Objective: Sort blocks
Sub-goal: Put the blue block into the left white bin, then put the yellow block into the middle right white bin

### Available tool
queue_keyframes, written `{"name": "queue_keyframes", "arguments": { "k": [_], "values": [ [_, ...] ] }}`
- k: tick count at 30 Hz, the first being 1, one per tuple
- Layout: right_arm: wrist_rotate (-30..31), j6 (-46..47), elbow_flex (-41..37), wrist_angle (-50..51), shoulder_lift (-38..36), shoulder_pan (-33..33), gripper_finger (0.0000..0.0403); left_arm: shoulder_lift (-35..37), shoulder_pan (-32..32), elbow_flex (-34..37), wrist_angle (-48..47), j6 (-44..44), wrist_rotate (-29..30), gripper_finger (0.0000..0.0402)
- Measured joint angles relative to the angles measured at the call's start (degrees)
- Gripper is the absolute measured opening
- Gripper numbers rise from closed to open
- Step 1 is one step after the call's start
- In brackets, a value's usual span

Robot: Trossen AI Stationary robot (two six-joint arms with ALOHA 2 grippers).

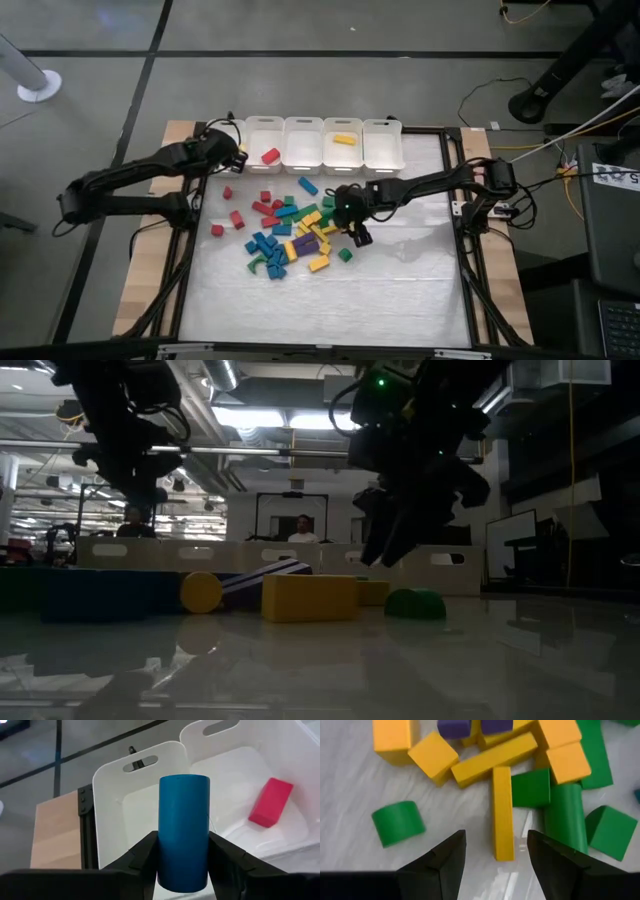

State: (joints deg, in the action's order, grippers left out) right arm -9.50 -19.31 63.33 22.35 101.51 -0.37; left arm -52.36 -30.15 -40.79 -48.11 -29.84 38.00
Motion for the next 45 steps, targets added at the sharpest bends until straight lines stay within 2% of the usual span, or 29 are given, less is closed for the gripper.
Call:
{"name": "queue_keyframes", "arguments": {
  "k": [5, 10, 14, 23, 29, 33, 37, 40, 45],
  "values": [
    [0.0, 0.7, -1.2, -3.2, 0.0, 0.0, 0.0214, -2.1, -1.6, 0.1, 1.3, 1.0, 0.0, 0.0156],
    [0.0, 1.2, -1.3, -3.0, 0.0, 0.0, 0.0214, -4.6, -3.1, 0.1, 1.2, 1.2, -1.8, 0.0195],
    [0.0, 1.2, -1.3, -3.0, 0.0, 0.0, 0.0214, -5.7, -3.3, 0.1, 1.2, 1.2, -2.9, 0.0212],
    [0.1, 1.3, -1.3, -4.2, 3.8, 0.0, 0.0214, -4.6, -3.0, -2.3, 1.0, 4.8, -8.8, 0.0204],
    [1.2, 1.4, -1.2, -6.8, 6.8, 0.0, 0.0211, -2.2, -1.5, -4.2, 1.1, 6.0, -18.3, 0.02],
    [2.4, 2.6, -1.1, -6.9, 7.1, 0.1, 0.0178, -1.1, 1.2, -4.2, 0.1, 5.6, -28.8, 0.0198],
    [3.1, 2.6, -1.1, -7.7, 7.2, 0.0, 0.0115, -0.9, 5.2, -4.2, -2.1, 3.9, -38.0, 0.0194],
    [3.6, 2.6, -1.1, -7.9, 7.3, 0.0, 0.0061, -0.9, 8.4, -4.2, -5.0, 2.2, -41.3, 0.0191],
    [4.5, 2.4, 1.5, -3.4, 7.5, 0.0, 0.0055, -0.9, 13.9, -4.3, -11.2, -0.9, -42.3, 0.0191]
  ]
}}
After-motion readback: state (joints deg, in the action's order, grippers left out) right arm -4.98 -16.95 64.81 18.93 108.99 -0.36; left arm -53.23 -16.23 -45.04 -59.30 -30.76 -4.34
